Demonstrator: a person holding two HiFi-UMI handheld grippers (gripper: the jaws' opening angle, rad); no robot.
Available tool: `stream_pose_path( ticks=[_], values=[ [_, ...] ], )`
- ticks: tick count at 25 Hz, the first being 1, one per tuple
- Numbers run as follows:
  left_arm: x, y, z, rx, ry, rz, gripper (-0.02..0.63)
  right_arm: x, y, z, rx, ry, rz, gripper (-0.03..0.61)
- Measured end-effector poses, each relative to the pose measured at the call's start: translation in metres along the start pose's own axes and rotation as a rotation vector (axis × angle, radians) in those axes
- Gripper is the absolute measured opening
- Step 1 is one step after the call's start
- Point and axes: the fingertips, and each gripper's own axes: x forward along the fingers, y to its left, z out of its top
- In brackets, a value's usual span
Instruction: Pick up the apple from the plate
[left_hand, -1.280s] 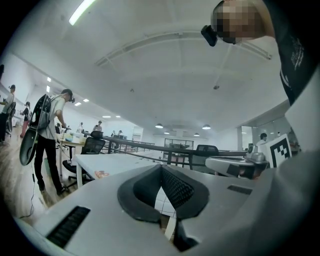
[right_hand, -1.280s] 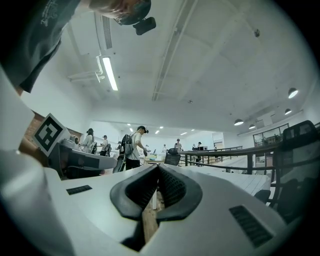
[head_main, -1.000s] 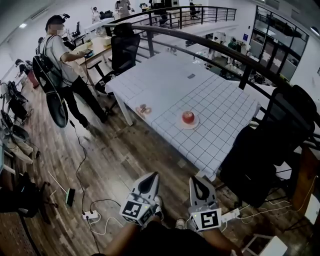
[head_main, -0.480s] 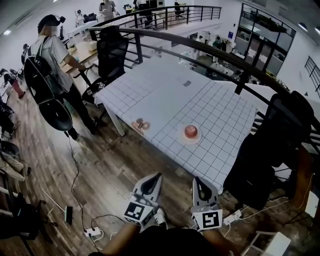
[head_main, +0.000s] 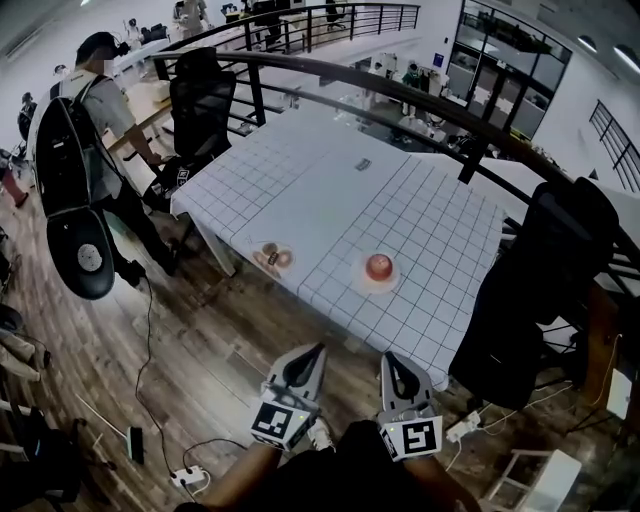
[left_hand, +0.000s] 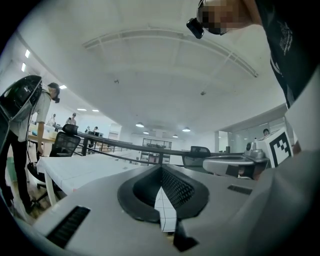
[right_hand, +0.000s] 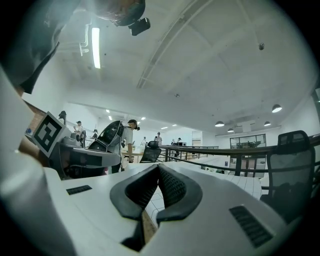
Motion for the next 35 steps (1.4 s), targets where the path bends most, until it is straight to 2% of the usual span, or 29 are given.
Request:
stream_pose_path(
  ticks=[8,16,22,25,31,35],
  values=[
    [0.026,0.008,-0.002,0.029,0.015,-0.026,0.018,0.023,-0.014,-0.014,0.018,0.027,-0.02,0.025],
    [0.065,0.031,-0.005,0.044,0.034,-0.015,0.018,0.065,-0.038,-0.024,0.026,0.028,-0.009,0.024],
    [0.109,0.049,-0.011,0.03,0.076,-0.017,0.018,0.097,-0.065,-0.036,0.056,0.039,0.011,0.023],
    [0.137,0.06,-0.004,0.007,0.062,-0.012,0.018,0.114,-0.085,-0.043,0.058,0.044,0.035,0.023],
    [0.189,0.071,-0.006,0.052,0.076,-0.028,0.018,0.154,-0.125,-0.047,0.078,0.018,0.031,0.023],
    [0.21,0.079,-0.006,0.044,0.094,-0.013,0.018,0.172,-0.142,-0.05,0.082,0.011,0.021,0.025]
  ],
)
